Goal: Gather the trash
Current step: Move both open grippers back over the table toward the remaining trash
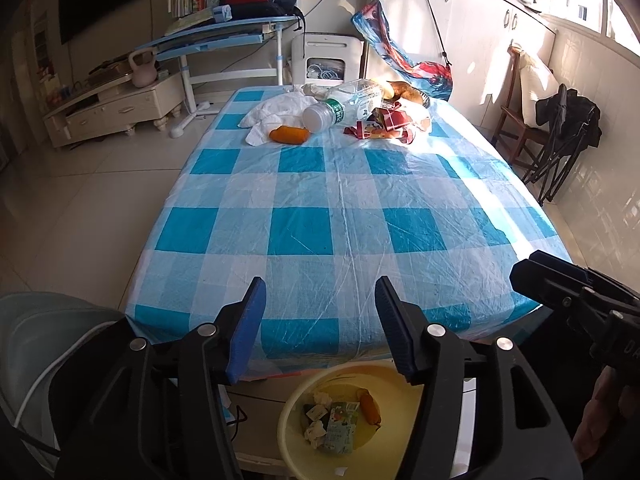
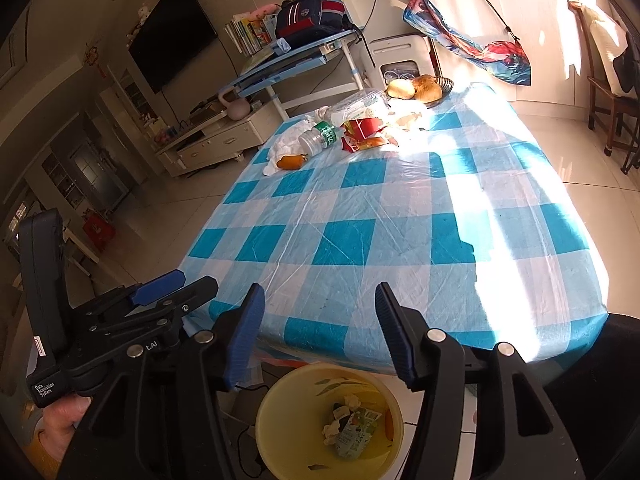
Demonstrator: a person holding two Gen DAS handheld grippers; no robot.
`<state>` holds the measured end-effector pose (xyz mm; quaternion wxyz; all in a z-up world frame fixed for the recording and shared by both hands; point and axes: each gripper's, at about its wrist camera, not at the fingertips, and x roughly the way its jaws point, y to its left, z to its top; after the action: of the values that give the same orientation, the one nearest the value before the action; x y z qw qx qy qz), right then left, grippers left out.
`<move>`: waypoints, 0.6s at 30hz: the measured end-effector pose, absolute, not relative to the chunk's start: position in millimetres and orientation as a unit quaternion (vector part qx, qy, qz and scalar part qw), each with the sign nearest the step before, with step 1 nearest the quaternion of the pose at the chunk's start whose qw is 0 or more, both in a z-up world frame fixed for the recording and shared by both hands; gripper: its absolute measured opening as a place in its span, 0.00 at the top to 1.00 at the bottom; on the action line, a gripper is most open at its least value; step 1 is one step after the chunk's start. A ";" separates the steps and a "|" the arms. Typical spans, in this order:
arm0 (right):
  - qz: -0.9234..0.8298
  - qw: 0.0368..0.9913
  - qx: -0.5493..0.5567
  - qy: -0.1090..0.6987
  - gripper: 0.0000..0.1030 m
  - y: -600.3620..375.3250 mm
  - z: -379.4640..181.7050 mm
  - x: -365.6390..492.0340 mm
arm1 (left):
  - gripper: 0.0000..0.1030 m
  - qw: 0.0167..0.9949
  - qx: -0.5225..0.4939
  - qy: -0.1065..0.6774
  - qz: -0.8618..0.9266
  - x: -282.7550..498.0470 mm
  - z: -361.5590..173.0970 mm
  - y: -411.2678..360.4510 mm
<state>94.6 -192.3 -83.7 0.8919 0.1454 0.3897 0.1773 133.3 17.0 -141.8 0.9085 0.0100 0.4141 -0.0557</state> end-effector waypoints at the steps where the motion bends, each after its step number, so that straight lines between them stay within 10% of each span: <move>1: 0.178 0.892 0.145 0.390 0.46 -192.1 -83.9 96.0 | 0.47 0.908 0.009 0.414 -0.056 135.5 -142.3 16.8; 18: 0.176 0.891 0.152 0.390 0.44 -190.6 -82.9 111.3 | 0.41 0.908 0.007 0.416 -0.052 162.7 -145.4 17.8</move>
<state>111.3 -190.6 -82.9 0.8909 0.1521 0.3902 0.1757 162.7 17.8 -145.4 0.9078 0.0074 0.4161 -0.0521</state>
